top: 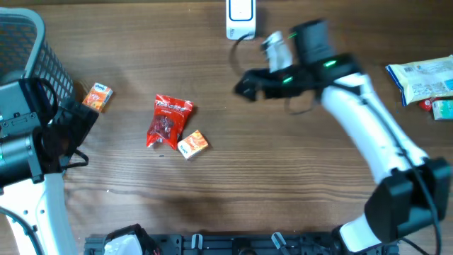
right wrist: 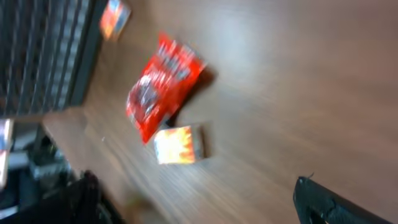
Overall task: Scan the item barcode
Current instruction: 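Reach the right gripper left over the orange Kleenex pack, then lower the right gripper and grasp the orange Kleenex pack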
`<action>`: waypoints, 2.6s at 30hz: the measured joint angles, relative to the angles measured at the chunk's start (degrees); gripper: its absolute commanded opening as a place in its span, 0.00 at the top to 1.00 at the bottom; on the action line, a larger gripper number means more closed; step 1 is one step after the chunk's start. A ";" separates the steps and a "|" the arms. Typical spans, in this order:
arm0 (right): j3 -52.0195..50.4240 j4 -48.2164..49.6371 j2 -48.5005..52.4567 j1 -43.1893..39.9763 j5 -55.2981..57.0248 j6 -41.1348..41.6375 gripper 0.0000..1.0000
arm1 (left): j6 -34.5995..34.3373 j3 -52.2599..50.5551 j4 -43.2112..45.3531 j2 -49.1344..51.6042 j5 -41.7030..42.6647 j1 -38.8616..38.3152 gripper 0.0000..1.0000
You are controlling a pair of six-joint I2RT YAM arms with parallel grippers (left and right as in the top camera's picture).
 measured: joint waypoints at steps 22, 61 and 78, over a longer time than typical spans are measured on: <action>-3.13 21.03 10.08 20.02 7.56 -3.58 0.04 | 0.00 0.00 -0.02 0.00 0.02 0.00 0.00; -2.75 11.91 10.91 21.84 11.32 -9.11 0.19 | 0.00 0.00 -0.02 0.00 0.00 0.00 0.00; -2.69 22.03 17.84 21.84 10.51 -20.35 0.31 | 0.00 0.00 -0.02 0.00 0.00 0.00 0.00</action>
